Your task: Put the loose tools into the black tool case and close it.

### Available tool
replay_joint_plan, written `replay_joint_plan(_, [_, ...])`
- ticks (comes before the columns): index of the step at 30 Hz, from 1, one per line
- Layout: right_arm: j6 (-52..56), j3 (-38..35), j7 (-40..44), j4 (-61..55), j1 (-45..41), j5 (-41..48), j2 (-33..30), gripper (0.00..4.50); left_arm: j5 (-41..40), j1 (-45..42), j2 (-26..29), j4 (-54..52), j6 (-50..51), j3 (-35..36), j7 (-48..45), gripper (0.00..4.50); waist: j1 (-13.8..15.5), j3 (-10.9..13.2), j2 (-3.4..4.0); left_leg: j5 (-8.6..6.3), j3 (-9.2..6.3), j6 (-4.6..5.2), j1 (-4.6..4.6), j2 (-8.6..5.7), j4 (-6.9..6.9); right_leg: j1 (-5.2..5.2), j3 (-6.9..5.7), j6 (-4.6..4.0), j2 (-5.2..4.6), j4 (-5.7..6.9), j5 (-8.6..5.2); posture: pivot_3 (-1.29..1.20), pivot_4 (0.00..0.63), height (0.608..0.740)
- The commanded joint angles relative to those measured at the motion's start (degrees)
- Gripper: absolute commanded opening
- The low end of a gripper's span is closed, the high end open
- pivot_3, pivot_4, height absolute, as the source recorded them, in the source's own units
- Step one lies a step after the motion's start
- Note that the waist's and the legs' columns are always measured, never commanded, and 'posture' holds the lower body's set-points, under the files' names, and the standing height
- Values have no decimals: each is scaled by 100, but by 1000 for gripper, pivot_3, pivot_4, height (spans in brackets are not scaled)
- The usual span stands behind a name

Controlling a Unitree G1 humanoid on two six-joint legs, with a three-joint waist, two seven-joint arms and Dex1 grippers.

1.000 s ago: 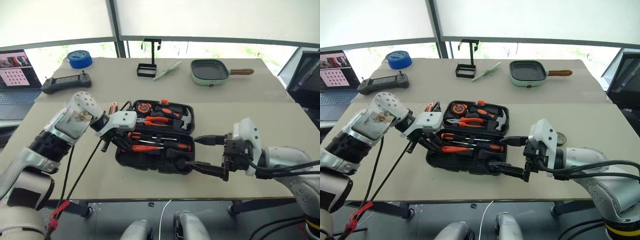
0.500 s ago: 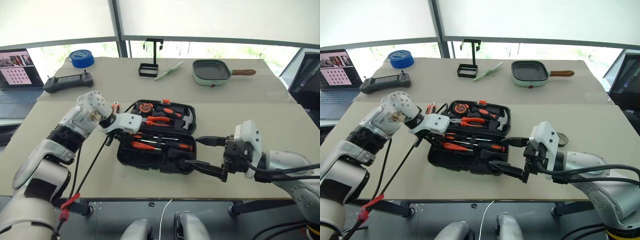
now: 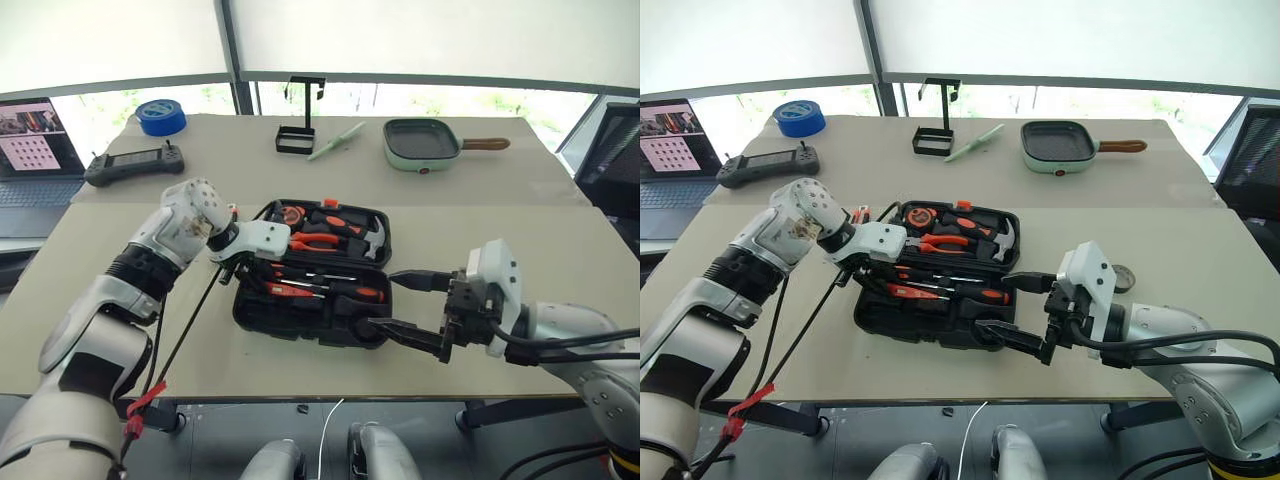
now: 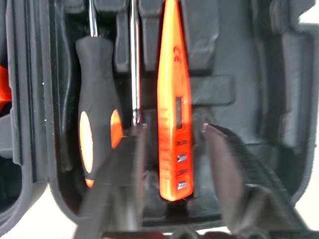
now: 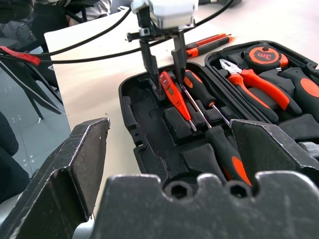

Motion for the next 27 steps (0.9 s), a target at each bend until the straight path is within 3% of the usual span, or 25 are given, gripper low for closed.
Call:
replay_joint_plan(1, [-156,9,21,-56,-131,63,30,4500,-428,-240,205,-340,387,127,-23,3518,5,0,0,0,0,0,-1,0,1,0,-1,0,0,-1,0,0,150,740])
replay_joint_plan(2, [-157,21,21,-44,-146,57,35,4500,-502,-260,236,-378,465,203,-23,3803,5,0,0,0,0,0,-1,0,4,0,-1,0,0,0,0,0,150,740])
replay_joint_plan(5, [-157,52,22,-32,-167,45,49,4500,-674,-211,241,-389,534,556,-23,3803,8,0,0,0,0,0,-1,-1,6,0,-2,0,0,-1,0,0,150,740])
replay_joint_plan(6, [-163,55,25,-31,-164,45,49,4500,-816,-84,236,-391,448,808,-10,3601,6,0,0,0,0,0,-1,-1,6,0,-2,0,0,-1,0,0,150,740])
replay_joint_plan(9, [-188,50,25,-25,-150,35,39,4500,-1123,447,231,-404,27,1398,176,2803,-2,0,0,0,0,0,0,-1,5,-1,-2,0,1,0,0,0,150,740])
replay_joint_plan(13, [-218,15,-24,-1,-130,7,38,4500,-1539,1492,-21,-511,-513,2271,705,1329,-33,-8,14,0,3,-1,15,-1,-5,-2,6,0,1,3,0,0,150,740])
replay_joint_plan(16, [-218,4,-14,13,-124,9,19,4500,-1678,2251,-82,-783,-847,2557,798,236,-14,-8,13,0,1,-1,11,-1,2,-3,0,0,2,4,0,0,150,740])
replay_joint_plan(17, [-214,6,-15,14,-128,10,14,4500,-1658,2416,-132,-773,-994,2628,918,86,-1,-8,13,0,1,-1,7,-2,5,-3,0,0,2,0,1,0,150,740])
replay_joint_plan(27, [-157,85,-44,75,-204,46,42,4500,-1231,2715,-730,-297,-1938,2785,1939,86,68,-8,13,-1,0,0,6,-7,17,4,1,8,-2,-1,6,0,150,740])
